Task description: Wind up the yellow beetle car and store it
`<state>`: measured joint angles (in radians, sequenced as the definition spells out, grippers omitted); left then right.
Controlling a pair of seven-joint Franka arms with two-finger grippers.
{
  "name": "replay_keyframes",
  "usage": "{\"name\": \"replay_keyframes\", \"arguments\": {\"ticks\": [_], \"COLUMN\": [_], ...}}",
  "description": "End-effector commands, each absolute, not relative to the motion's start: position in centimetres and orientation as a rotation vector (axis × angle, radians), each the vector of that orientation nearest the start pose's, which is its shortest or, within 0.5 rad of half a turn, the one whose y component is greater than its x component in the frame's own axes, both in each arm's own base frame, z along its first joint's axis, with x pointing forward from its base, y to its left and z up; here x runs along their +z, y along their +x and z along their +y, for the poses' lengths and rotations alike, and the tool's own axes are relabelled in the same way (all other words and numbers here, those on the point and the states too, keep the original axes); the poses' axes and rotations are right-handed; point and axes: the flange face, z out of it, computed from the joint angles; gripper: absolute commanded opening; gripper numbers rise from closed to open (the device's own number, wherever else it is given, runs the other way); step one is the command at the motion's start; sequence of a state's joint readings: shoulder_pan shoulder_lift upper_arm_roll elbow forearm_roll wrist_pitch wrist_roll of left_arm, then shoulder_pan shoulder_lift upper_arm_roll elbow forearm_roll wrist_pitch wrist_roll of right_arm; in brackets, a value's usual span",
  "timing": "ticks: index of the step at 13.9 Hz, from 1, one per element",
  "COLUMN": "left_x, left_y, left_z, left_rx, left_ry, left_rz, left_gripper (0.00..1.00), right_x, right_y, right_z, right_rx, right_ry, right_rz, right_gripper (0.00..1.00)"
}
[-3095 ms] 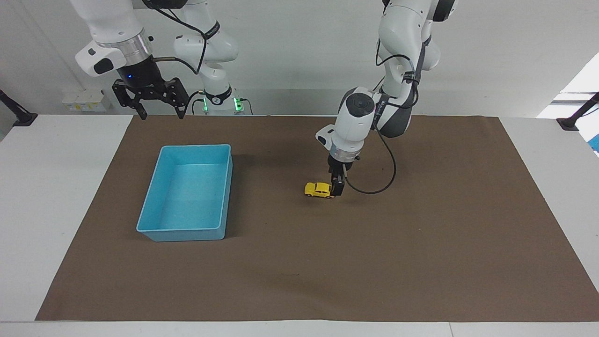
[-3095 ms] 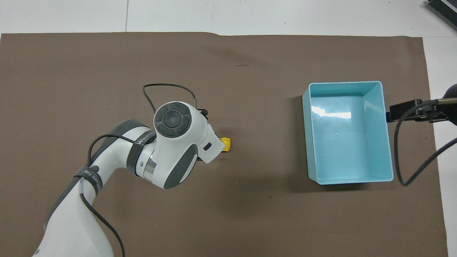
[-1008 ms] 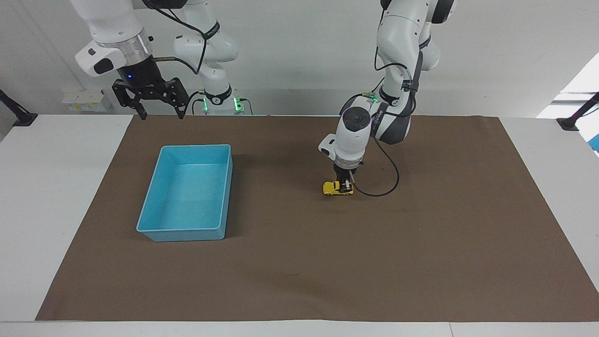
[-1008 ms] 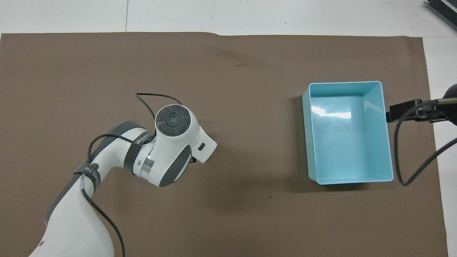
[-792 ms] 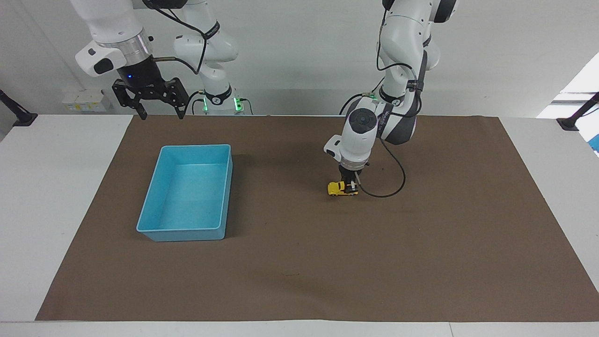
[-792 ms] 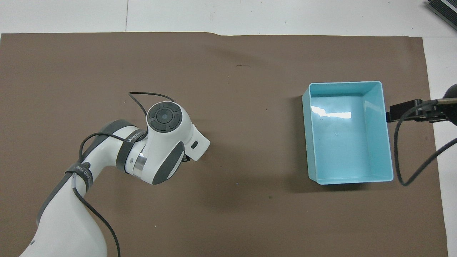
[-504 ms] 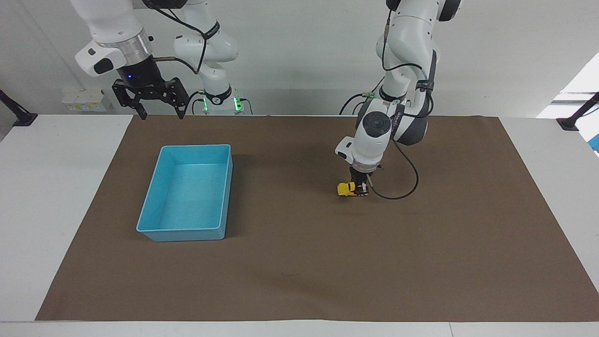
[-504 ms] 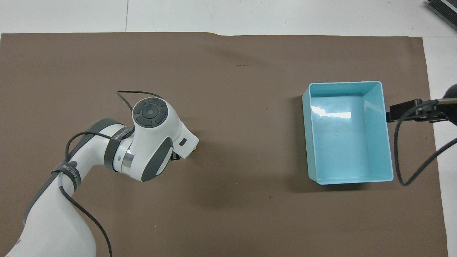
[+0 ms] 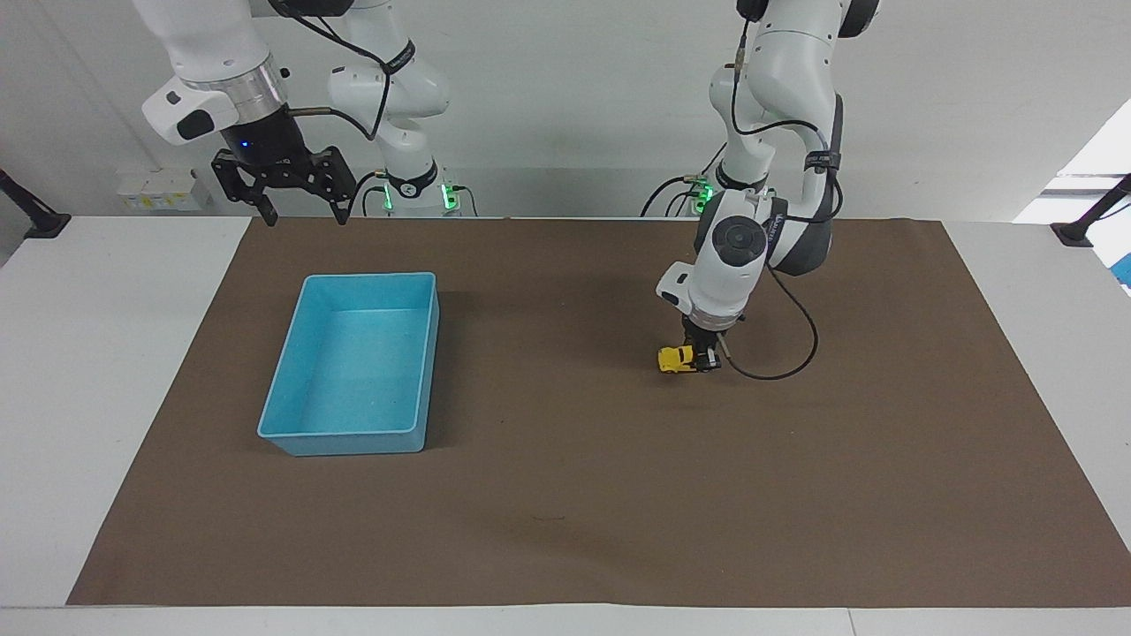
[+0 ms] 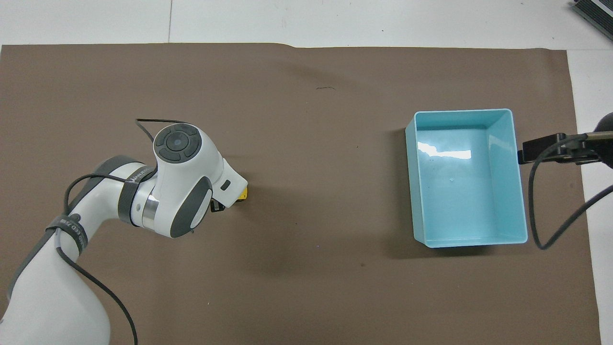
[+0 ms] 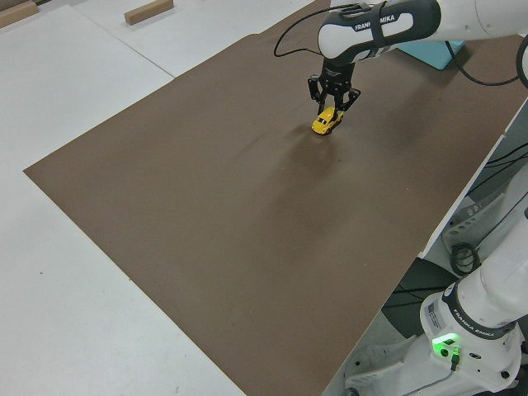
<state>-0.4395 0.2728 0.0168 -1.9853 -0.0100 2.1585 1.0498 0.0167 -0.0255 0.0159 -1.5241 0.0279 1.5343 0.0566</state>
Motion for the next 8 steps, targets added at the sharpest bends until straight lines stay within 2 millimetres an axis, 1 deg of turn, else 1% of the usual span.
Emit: {"name": "replay_keyframes", "arguments": {"ticks": [1,3,5,6,7,8], "left_x": [28.6,28.4,28.4,28.8,28.9,29.8], "left_y": [54.8,55.2,55.4,55.6,55.5,55.5], "left_z": [-20.9,-19.5,-18.7,-18.8,-19.5,-19.8], "left_rx": [0.192,0.197,0.199,0.194,0.194,0.176], "left_ry": [-2.344,-2.337,-2.342,-2.33,-2.299,-2.28], "left_rz": [2.099,2.113,2.11,2.122,2.158,2.173], "left_gripper": [0.0,0.0,0.0,0.52,1.0,1.0], "right_x": [66.1,66.1,66.1,66.1,66.1,66.1], "right_y": [53.9,53.9,53.9,53.9,53.9,53.9], "right_z": [1.8,1.8,1.8,1.8,1.8,1.8], "right_rx": [-0.055,-0.055,-0.055,-0.055,-0.055,-0.055], "right_ry": [-3.112,-3.112,-3.112,-3.112,-3.112,-3.112], "right_rz": [0.067,0.067,0.067,0.067,0.067,0.067], "right_gripper": [1.0,1.0,1.0,1.0,1.0,1.0]}}
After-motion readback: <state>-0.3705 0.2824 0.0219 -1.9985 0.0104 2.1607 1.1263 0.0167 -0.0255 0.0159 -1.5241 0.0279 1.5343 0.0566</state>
